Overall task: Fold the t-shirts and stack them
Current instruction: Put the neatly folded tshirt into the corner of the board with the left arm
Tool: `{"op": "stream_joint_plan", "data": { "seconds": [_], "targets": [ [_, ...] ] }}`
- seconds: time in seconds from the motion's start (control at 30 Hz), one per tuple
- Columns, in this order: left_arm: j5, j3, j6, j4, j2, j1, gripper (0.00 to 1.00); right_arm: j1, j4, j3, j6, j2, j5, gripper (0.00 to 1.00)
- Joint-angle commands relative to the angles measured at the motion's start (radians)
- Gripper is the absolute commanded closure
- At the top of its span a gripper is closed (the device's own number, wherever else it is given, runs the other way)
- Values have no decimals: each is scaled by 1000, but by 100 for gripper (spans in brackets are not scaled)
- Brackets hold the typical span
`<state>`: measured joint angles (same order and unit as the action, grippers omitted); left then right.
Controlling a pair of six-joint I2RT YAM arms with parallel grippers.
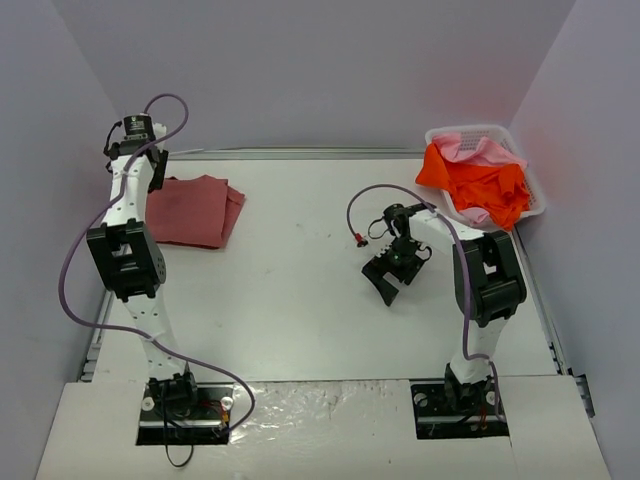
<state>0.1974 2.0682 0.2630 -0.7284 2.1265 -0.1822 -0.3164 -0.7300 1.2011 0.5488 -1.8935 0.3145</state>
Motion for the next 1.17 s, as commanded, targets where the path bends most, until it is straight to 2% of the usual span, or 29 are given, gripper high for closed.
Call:
{"op": "stream_joint_plan", "data": {
  "seconds": [0.0, 0.13, 0.23, 0.3, 0.4, 0.43, 0.53, 0.57, 0.63, 0.67, 0.7, 0.77, 0.9, 1.0, 1.03, 1.13],
  "targets": [
    [97, 128, 41, 38, -53, 0, 48, 43, 27, -87, 37, -105, 5, 0],
    [106, 159, 24, -25, -117, 1, 46, 59, 30, -89, 40, -79, 6, 0],
    [45, 69, -28, -57, -236, 3, 46, 63, 27, -75, 40, -24, 24, 0],
    [-57, 0, -83, -71, -311, 4, 46, 66, 24, -45, 36, 37, 34, 0],
    [-199, -201, -171, -43, -541, 9, 45, 66, 15, 24, 31, 111, 80, 0],
    [-248, -321, -194, -28, -592, 10, 44, 66, 12, 46, 22, 128, 98, 0],
    [-381, -506, -234, 58, -758, 45, 41, 66, -22, 133, 7, 174, 118, 0],
    [-388, -620, -235, 113, -790, 65, 39, 66, -34, 153, -12, 198, 121, 0],
    [-401, -728, -209, 167, -884, 136, 37, 66, -43, 219, -30, 220, 120, 0],
    [-441, -828, -193, 228, -911, 148, 35, 66, -54, 241, -48, 241, 114, 0],
    [-514, -873, -161, 254, -972, 148, 28, 66, -62, 264, -56, 250, 103, 0],
    [-536, -974, -145, 312, -1033, 148, 24, 66, -66, 328, -82, 292, 78, 0],
    [-576, -1088, -131, 374, -1181, 124, 12, 73, -37, 391, -137, 410, 3, 0],
    [-627, -1152, -148, 414, -1259, 92, 9, 85, 7, 391, -185, 468, -61, 0],
    [-669, -1161, -146, 419, -1275, 78, 8, 133, 27, 373, -170, 518, -8, 0],
    [-719, -1171, -163, 422, -1290, 46, 7, 200, 125, 286, -211, 615, 15, 0]
  ]
}}
